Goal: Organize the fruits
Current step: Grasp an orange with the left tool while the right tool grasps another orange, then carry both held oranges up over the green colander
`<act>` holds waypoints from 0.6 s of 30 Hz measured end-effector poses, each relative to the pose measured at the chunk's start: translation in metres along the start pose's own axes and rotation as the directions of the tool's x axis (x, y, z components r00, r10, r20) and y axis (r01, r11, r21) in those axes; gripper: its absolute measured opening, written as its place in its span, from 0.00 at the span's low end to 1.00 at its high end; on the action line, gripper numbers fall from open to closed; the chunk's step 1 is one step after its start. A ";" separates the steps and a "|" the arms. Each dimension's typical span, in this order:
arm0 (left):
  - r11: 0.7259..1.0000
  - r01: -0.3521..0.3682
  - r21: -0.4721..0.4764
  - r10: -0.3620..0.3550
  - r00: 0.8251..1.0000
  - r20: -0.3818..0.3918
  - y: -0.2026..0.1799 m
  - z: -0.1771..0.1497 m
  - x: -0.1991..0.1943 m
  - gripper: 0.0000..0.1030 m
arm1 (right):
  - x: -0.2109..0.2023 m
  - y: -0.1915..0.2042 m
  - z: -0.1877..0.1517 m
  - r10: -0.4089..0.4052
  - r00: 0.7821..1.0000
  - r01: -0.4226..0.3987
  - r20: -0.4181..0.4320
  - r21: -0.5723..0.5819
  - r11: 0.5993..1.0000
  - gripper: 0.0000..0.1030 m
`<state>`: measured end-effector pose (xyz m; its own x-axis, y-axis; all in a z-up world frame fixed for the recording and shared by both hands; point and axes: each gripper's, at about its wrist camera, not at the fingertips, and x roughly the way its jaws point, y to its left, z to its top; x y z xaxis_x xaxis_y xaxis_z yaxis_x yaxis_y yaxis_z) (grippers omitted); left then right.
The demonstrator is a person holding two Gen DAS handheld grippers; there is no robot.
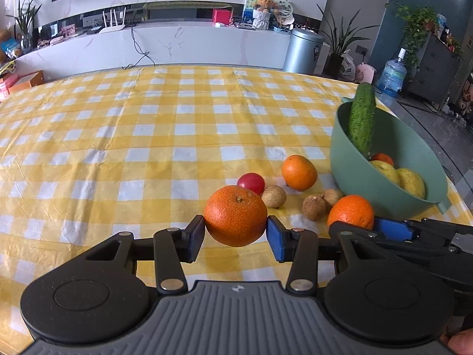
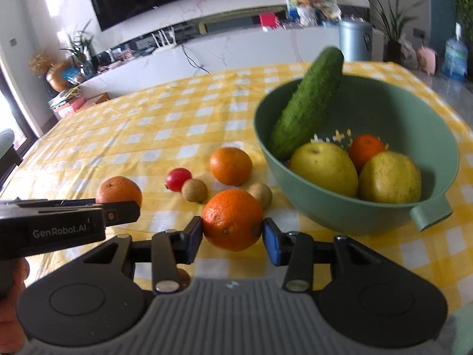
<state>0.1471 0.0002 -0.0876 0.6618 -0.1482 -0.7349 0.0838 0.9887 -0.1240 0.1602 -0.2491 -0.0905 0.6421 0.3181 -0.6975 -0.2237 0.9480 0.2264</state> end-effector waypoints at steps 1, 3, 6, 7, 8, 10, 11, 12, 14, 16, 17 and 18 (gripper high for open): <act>1.000 0.000 0.007 0.000 1.000 0.003 -0.003 0.001 -0.004 0.50 | -0.004 0.001 -0.001 0.008 1.000 -0.008 0.014 -0.008 1.000 0.40; 1.000 0.000 0.018 0.000 1.000 0.008 -0.007 0.003 -0.011 0.50 | -0.013 0.002 -0.002 0.027 0.999 -0.026 0.045 -0.025 0.999 0.40; 0.999 0.003 0.047 -0.004 1.000 0.022 -0.015 0.005 -0.023 0.50 | -0.026 0.006 -0.005 0.027 0.996 -0.023 0.080 -0.057 0.998 0.40; 0.998 0.008 0.059 -0.009 0.999 0.031 -0.019 0.006 -0.028 0.50 | -0.030 0.006 -0.005 0.026 0.996 -0.020 0.090 -0.065 0.998 0.40; 0.998 0.012 0.068 -0.014 0.999 0.039 -0.022 0.007 -0.033 0.50 | -0.035 0.006 -0.005 0.025 0.994 -0.018 0.102 -0.068 0.998 0.40; 0.996 0.017 0.083 -0.022 0.998 0.054 -0.029 0.008 -0.041 0.50 | -0.045 0.005 -0.004 0.020 0.991 -0.011 0.132 -0.069 0.998 0.40; 0.996 0.020 0.089 -0.026 0.998 0.061 -0.032 0.009 -0.044 0.50 | -0.050 0.003 -0.003 0.016 0.989 -0.005 0.149 -0.068 0.998 0.40; 0.995 0.023 0.094 -0.030 0.997 0.068 -0.035 0.011 -0.047 0.50 | -0.055 0.002 -0.001 0.011 0.986 0.001 0.167 -0.068 0.998 0.40; 0.994 0.035 0.103 -0.043 0.996 0.078 -0.042 0.014 -0.052 0.50 | -0.066 -0.002 0.002 0.003 0.980 0.013 0.199 -0.076 0.997 0.40; 0.992 0.052 0.112 -0.061 0.994 0.087 -0.049 0.018 -0.056 0.50 | -0.077 -0.005 0.006 -0.002 0.975 0.023 0.223 -0.092 0.996 0.40; 0.991 0.059 0.117 -0.070 0.993 0.092 -0.053 0.020 -0.057 0.50 | -0.081 -0.008 0.009 -0.002 0.973 0.026 0.229 -0.100 0.995 0.40; 0.990 0.068 0.124 -0.081 0.992 0.097 -0.057 0.022 -0.058 0.50 | -0.086 -0.011 0.012 -0.004 0.972 0.031 0.236 -0.109 0.994 0.40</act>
<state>0.1200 -0.0473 -0.0228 0.7220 -0.2247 -0.6544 0.2202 0.9713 -0.0906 0.1168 -0.2867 -0.0247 0.7978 0.3077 -0.5184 -0.2824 0.9505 0.1295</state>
